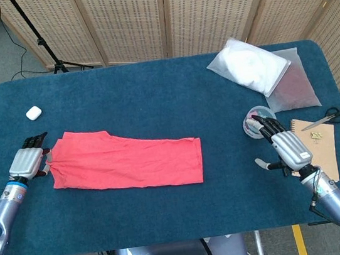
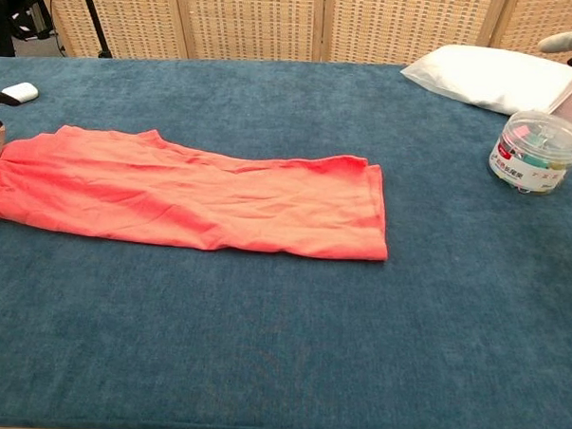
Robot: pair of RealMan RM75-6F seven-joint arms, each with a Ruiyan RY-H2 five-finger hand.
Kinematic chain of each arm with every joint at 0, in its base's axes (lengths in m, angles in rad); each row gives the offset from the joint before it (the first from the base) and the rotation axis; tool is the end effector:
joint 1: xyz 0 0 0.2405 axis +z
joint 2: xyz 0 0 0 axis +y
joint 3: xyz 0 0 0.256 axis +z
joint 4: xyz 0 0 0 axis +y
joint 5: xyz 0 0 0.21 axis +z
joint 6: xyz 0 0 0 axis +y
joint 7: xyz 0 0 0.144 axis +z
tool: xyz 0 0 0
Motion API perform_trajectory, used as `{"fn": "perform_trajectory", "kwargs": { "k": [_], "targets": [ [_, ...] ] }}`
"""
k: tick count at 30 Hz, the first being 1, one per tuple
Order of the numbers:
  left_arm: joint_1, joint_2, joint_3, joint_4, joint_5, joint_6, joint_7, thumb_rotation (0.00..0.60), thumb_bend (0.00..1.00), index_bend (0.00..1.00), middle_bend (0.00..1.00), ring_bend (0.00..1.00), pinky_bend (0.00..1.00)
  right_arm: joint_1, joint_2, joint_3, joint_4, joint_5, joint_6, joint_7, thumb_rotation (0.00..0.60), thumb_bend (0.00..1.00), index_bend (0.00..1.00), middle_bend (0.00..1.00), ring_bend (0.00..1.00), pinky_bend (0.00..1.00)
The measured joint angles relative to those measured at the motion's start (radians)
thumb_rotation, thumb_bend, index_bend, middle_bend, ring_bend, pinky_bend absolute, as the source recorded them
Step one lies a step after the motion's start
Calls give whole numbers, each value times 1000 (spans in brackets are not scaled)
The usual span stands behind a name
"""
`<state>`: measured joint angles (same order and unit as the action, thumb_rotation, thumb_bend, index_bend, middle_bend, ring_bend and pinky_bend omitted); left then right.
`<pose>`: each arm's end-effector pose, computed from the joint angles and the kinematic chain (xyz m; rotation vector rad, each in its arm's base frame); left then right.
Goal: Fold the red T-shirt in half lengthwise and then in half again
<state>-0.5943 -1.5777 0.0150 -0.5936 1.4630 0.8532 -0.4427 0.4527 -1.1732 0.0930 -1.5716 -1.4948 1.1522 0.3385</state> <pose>-0.3668 0.3751 0.0746 -1.6819 -0.9636 -0.6026 -0.2412 -0.2903 0.1081 1.6463 -1.1858 1.1884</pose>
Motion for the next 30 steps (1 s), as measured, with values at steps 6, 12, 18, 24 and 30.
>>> {"fn": "perform_trajectory", "kwargs": {
  "k": [6, 12, 18, 24, 30],
  "targets": [
    [20, -20, 11, 134, -8, -62, -58, 600, 482, 754, 0, 0, 0, 1, -3, 0, -1, 3, -3, -9, 600, 311, 0, 0, 0, 0],
    [27, -67, 12, 269, -11, -115, -118, 600, 482, 754, 0, 0, 0, 2, -4, 2, -1, 8, -7, -10, 600, 311, 0, 0, 0, 0],
    [30, -72, 12, 264, 13, -6, -175, 600, 484, 754, 0, 0, 0, 0, 3, 3, -4, 6, -2, 0, 600, 311, 0, 0, 0, 0],
    [32, -41, 9, 175, 59, 252, -200, 600, 482, 754, 0, 0, 0, -1, 11, 3, -8, 0, 3, 18, 600, 311, 0, 0, 0, 0],
    [13, 23, 0, -46, 107, 397, -135, 600, 480, 754, 0, 0, 0, -3, 20, 3, -11, -6, 7, 37, 600, 311, 0, 0, 0, 0]
  ]
}}
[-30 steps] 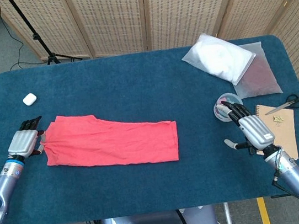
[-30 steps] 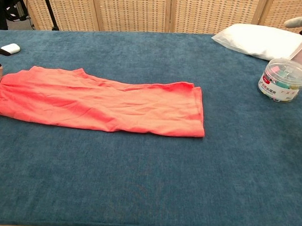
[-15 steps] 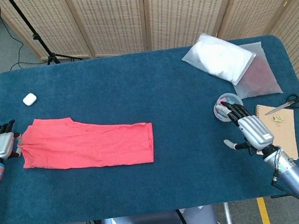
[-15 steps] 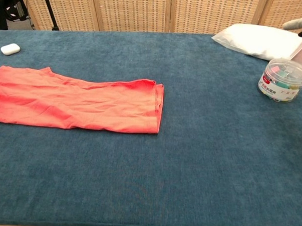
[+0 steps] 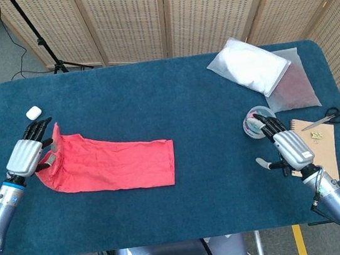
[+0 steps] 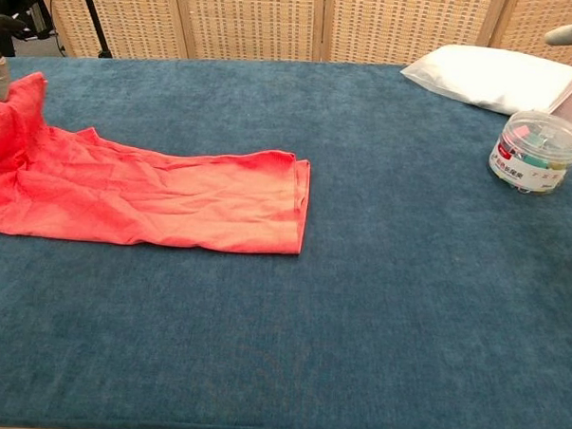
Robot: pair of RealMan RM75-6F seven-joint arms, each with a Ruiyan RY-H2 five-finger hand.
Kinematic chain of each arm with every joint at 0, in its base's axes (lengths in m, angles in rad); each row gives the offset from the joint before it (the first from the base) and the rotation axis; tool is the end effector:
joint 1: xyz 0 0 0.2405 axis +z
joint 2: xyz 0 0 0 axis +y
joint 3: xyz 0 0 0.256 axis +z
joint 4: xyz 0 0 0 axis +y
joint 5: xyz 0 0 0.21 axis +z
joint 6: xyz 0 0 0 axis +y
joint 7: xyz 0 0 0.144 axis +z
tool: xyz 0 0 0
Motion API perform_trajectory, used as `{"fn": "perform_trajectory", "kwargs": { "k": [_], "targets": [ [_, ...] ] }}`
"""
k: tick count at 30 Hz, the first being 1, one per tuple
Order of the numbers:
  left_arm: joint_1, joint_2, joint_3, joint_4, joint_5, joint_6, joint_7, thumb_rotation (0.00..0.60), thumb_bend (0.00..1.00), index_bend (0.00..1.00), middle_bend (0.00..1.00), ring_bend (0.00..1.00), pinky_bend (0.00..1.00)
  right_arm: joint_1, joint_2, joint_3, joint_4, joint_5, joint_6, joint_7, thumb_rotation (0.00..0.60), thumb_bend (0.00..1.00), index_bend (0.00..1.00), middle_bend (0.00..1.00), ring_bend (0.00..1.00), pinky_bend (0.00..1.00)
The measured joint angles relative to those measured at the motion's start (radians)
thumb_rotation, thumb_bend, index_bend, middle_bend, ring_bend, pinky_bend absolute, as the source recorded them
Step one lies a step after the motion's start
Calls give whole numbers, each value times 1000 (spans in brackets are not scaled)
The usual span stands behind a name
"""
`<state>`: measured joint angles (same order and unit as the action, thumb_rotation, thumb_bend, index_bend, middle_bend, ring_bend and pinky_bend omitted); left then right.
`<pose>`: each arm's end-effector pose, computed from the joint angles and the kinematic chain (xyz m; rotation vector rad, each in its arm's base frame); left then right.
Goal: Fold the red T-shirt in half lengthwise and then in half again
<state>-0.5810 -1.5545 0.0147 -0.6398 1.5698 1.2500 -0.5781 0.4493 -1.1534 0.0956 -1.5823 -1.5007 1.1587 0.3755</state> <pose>-0.3136 0.3667 0.0937 -1.7277 -0.7895 -1.0541 -0.2406 -0.2898 0.1146 1.6317 -1.2050 1.2130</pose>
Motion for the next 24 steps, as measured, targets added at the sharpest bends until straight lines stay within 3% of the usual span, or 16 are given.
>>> {"fn": "perform_trajectory", "kwargs": {
  "k": [12, 24],
  "targets": [
    [-98, 75, -59, -397, 29, -2, 279, 600, 479, 754, 0, 0, 0, 1, 11, -1, -1, -7, 0, 33, 600, 311, 0, 0, 0, 0],
    [-236, -58, -155, -512, -43, -164, 535, 600, 477, 754, 0, 0, 0, 4, 21, -2, 3, -15, -3, 69, 600, 311, 0, 0, 0, 0]
  ]
}}
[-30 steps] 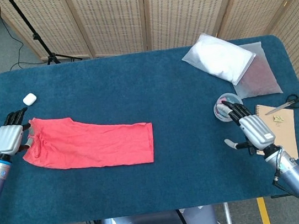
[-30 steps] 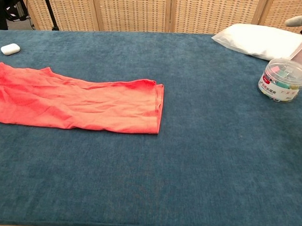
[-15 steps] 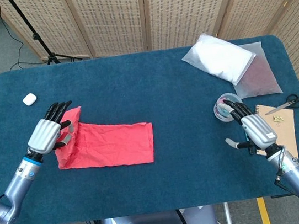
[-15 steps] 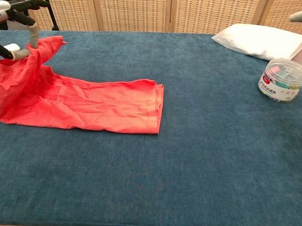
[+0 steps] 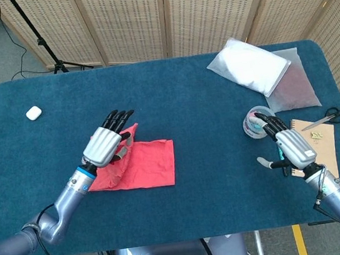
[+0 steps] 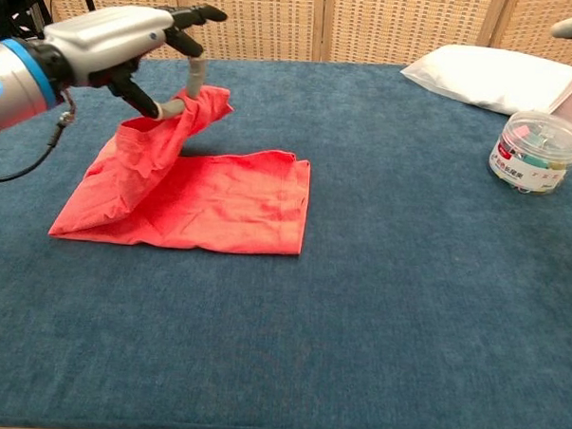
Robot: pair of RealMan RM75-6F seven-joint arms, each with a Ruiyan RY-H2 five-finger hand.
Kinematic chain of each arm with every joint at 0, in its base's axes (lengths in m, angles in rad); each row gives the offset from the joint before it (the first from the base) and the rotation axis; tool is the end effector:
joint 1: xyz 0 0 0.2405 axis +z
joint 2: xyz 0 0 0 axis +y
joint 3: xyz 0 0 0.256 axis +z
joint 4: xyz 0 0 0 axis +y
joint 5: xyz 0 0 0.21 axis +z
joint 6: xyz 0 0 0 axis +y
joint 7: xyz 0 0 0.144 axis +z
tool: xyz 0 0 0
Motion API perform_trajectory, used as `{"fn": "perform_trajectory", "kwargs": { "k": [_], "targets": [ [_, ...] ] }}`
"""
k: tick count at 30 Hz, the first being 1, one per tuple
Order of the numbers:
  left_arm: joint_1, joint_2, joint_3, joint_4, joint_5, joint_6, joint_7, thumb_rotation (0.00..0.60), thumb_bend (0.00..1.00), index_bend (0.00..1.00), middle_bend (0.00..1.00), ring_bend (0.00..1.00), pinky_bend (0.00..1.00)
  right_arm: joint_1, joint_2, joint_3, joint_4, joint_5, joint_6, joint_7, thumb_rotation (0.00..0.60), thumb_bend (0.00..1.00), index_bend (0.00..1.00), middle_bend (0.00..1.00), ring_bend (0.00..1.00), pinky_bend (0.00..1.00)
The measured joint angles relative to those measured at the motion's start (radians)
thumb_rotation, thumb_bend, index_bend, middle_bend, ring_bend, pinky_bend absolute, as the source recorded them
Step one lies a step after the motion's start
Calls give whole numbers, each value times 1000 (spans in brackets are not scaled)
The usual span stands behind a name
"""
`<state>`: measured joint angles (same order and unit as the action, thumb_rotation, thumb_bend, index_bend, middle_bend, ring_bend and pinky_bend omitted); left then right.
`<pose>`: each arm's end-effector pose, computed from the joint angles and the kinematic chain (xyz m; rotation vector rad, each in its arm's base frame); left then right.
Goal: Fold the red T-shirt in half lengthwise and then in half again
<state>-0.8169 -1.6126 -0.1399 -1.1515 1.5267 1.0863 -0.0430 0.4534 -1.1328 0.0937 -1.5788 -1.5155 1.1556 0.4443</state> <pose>-0.1317 0.3756 -0.0055 -1.9625 -0.6482 -1.2097 -0.2413 -0.2912 0.1206 1.6250 -1.2421 1.2395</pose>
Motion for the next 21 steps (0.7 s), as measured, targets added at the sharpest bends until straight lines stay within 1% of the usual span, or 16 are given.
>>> {"fn": "perform_trajectory", "kwargs": {
  "k": [6, 9, 12, 13, 14, 16, 17, 18, 19, 21],
  "targets": [
    [-68, -129, -34, 17, -47, -71, 140, 600, 476, 754, 0, 0, 0, 0, 6, -1, 1, -3, 0, 17, 600, 311, 0, 0, 0, 0],
    [-91, -170, -46, 33, -67, -93, 192, 600, 474, 754, 0, 0, 0, 1, 9, -1, 2, -2, -1, 25, 600, 311, 0, 0, 0, 0],
    [-105, -205, -54, 51, -87, -104, 256, 600, 449, 754, 0, 0, 0, 1, 11, -4, 2, -5, -3, 30, 600, 311, 0, 0, 0, 0],
    [-109, -218, -56, 57, -93, -108, 275, 600, 439, 736, 0, 0, 0, 1, 11, -5, 3, -6, -4, 30, 600, 311, 0, 0, 0, 0],
    [-114, -237, -59, 66, -104, -112, 297, 600, 426, 665, 0, 0, 0, 1, 12, -5, 3, -7, -4, 31, 600, 311, 0, 0, 0, 0],
    [-121, -264, -64, 78, -120, -119, 317, 600, 385, 374, 0, 0, 0, 1, 12, -6, 3, -8, -3, 33, 600, 311, 0, 0, 0, 0],
    [-124, -279, -68, 85, -132, -123, 322, 600, 345, 181, 0, 0, 0, 0, 13, -6, 3, -8, -2, 34, 600, 311, 0, 0, 0, 0],
    [-126, -288, -72, 89, -141, -124, 324, 600, 319, 84, 0, 0, 0, 0, 13, -6, 3, -9, 0, 34, 600, 311, 0, 0, 0, 0],
    [-127, -297, -77, 93, -149, -125, 325, 600, 285, 8, 0, 0, 0, -1, 14, -7, 2, -10, 1, 34, 600, 311, 0, 0, 0, 0],
    [-129, -314, -90, 98, -160, -120, 320, 600, 247, 0, 0, 0, 0, -2, 15, -8, 1, -11, 3, 35, 600, 311, 0, 0, 0, 0]
  ]
}}
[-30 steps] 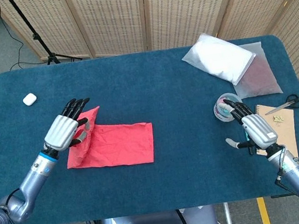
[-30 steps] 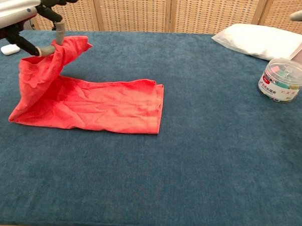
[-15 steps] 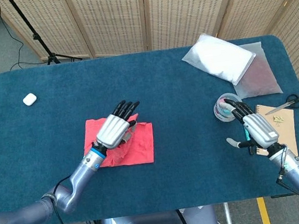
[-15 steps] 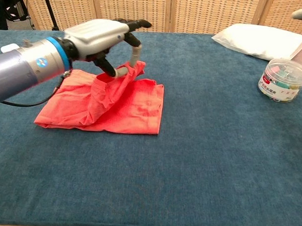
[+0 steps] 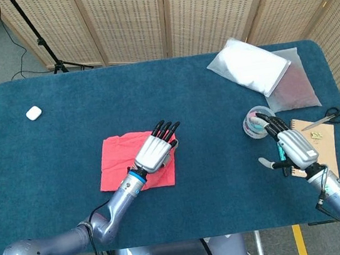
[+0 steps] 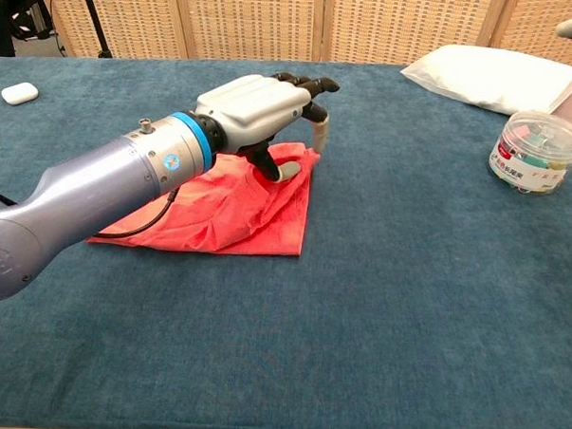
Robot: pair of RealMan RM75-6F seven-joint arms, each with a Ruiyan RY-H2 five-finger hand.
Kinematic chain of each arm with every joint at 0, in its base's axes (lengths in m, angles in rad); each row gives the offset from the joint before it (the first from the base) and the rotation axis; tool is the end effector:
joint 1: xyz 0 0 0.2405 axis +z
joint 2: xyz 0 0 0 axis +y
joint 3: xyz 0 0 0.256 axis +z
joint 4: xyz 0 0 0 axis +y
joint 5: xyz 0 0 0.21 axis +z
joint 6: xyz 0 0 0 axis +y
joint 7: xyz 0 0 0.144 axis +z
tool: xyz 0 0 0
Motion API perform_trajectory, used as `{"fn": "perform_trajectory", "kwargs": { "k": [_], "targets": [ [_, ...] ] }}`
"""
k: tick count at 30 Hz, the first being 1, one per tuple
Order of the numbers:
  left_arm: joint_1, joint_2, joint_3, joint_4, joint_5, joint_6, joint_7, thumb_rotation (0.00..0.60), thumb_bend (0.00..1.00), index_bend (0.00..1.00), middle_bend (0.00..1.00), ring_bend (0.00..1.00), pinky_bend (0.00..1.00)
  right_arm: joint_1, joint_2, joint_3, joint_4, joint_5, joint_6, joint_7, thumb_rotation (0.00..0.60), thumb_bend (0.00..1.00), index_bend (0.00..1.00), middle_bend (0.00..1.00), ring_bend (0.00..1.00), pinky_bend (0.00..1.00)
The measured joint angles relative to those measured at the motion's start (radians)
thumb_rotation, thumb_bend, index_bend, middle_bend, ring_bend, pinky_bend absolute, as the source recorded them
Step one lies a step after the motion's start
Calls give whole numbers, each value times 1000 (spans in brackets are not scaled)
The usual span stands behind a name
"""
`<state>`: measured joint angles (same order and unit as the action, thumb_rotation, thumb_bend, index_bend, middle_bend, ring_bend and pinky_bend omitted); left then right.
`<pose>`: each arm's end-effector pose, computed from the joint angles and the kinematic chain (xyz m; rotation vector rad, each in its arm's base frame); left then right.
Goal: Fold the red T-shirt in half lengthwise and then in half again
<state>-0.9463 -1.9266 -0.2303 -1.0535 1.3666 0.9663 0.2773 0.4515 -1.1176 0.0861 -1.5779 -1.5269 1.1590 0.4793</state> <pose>-0.0519 0.3596 -0.1020 -2.0282 -0.6177 -1.1399 -0.2435 -0.2896 0.1247 1.6233 -1.2596 1.2463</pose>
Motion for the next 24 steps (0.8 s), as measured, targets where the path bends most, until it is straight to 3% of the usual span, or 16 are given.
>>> {"fn": "perform_trajectory", "kwargs": {
  "k": [11, 16, 19, 21, 24],
  "targets": [
    [19, 24, -10, -41, 35, 84, -122, 600, 217, 0, 0, 0, 0, 1, -1, -4, -1, -3, -1, -7, 600, 311, 0, 0, 0, 0],
    [57, 112, 10, -111, 36, 93, -131, 600, 199, 0, 0, 0, 0, -2, 1, -6, -3, -8, 5, -7, 600, 311, 0, 0, 0, 0],
    [101, 192, 23, -181, 19, 104, -124, 600, 91, 0, 0, 0, 0, -5, 1, -6, -3, -9, 13, -10, 600, 306, 0, 0, 0, 0],
    [140, 257, 32, -243, 4, 119, -118, 600, 20, 0, 0, 0, 0, -8, -1, -4, -1, -9, 21, -22, 600, 272, 0, 0, 0, 0],
    [215, 373, 51, -359, -20, 161, -114, 600, 0, 0, 0, 0, 0, -15, -9, 2, 7, -5, 45, -68, 600, 121, 0, 0, 0, 0]
  ]
}}
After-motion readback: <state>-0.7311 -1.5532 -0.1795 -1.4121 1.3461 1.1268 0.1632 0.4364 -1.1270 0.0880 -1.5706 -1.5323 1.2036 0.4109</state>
